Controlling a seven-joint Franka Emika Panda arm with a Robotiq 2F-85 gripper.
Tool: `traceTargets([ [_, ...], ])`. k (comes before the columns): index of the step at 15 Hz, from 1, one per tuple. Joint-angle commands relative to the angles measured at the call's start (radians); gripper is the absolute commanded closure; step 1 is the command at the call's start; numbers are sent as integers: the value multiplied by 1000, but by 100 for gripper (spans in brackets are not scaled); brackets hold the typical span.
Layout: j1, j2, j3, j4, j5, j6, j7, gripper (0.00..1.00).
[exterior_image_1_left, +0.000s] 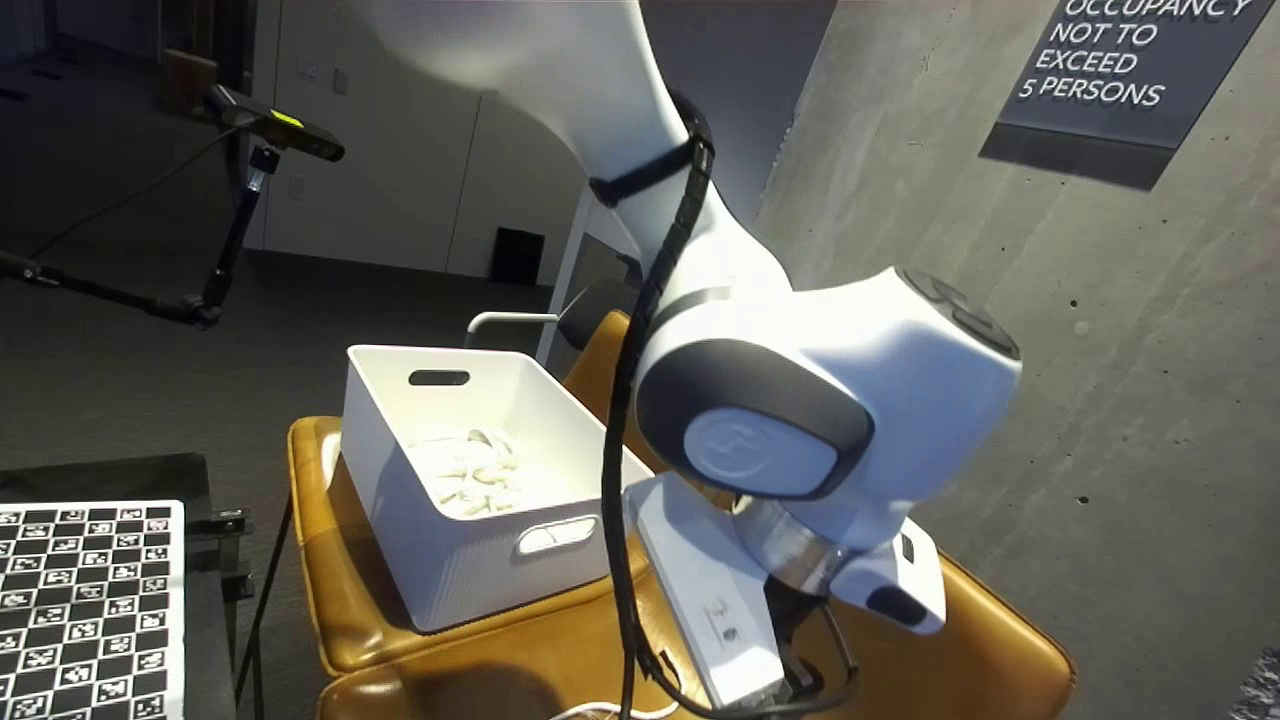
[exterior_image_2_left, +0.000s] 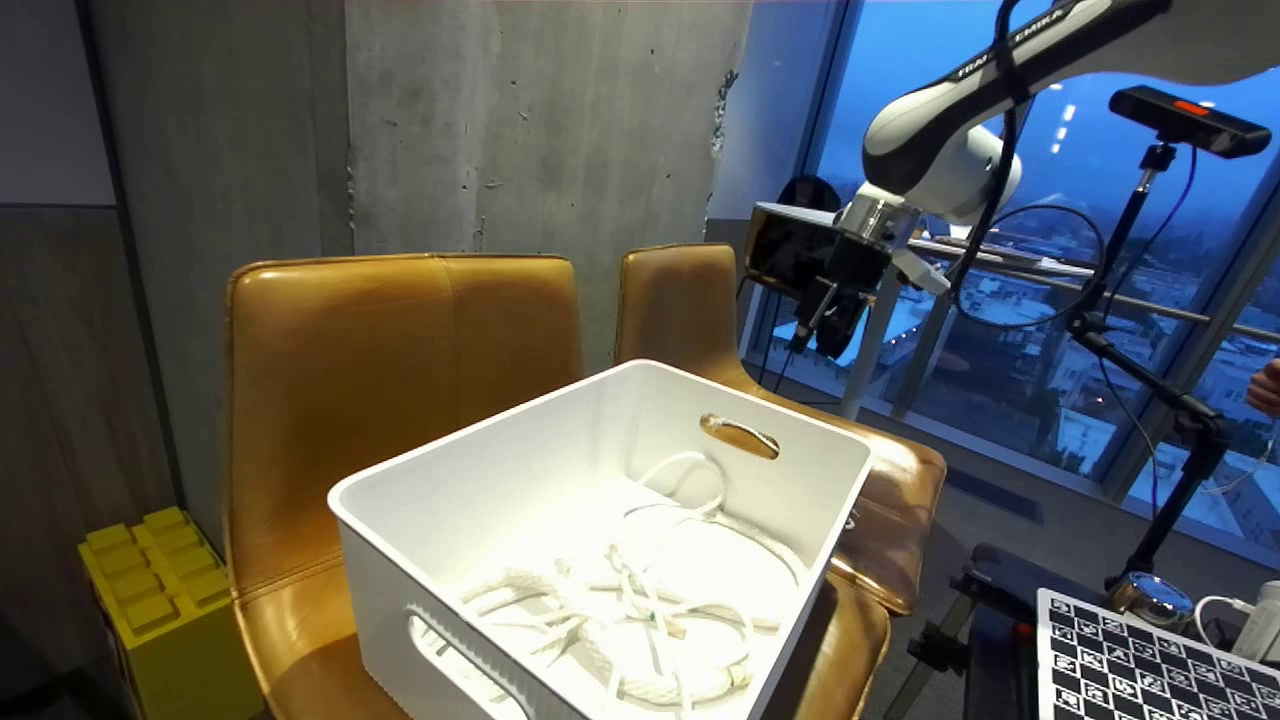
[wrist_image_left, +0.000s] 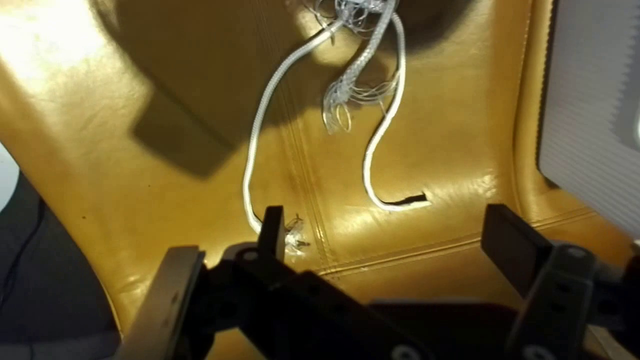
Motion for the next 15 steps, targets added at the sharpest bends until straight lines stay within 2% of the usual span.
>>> traceTargets([
  [1,-26,148,-3,148,3,-29,31,0],
  [15,-11,594,-51,622,-133,-75,312,0],
])
